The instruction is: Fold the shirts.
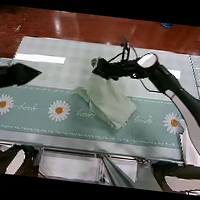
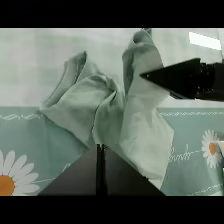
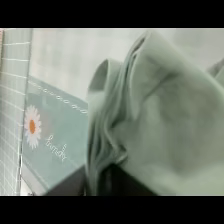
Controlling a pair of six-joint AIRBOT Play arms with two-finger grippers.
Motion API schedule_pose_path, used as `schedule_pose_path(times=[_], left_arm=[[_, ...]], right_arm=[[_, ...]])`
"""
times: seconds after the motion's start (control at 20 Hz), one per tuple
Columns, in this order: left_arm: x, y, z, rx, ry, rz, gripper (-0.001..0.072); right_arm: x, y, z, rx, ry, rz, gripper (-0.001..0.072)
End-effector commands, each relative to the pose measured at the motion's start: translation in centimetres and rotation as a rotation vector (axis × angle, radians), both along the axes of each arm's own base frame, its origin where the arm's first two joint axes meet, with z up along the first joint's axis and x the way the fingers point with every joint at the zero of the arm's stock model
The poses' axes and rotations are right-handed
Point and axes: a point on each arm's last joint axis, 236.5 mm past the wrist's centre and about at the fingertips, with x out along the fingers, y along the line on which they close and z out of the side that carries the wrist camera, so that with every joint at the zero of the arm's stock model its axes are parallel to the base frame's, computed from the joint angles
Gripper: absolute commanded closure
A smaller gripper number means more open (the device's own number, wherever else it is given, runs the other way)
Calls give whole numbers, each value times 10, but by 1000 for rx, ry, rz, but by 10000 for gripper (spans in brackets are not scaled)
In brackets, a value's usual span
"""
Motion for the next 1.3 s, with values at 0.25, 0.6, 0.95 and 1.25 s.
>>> schedule_pose_path(times=[0.25, 0.6, 0.95, 1.25], left_arm=[[-14, -2, -20, -1, 19, 4, 687], [-13, -1, -20, -1, 16, 6, 687], [-13, -1, -20, -1, 16, 6, 687], [-12, -1, -19, -1, 14, 9, 687]], right_arm=[[-28, -49, 10, -57, 116, 142, 304], [-85, -267, 40, -700, -50, -341, 304], [-164, -253, -98, -403, 246, -612, 305], [-155, -201, -129, -217, 361, -535, 304]])
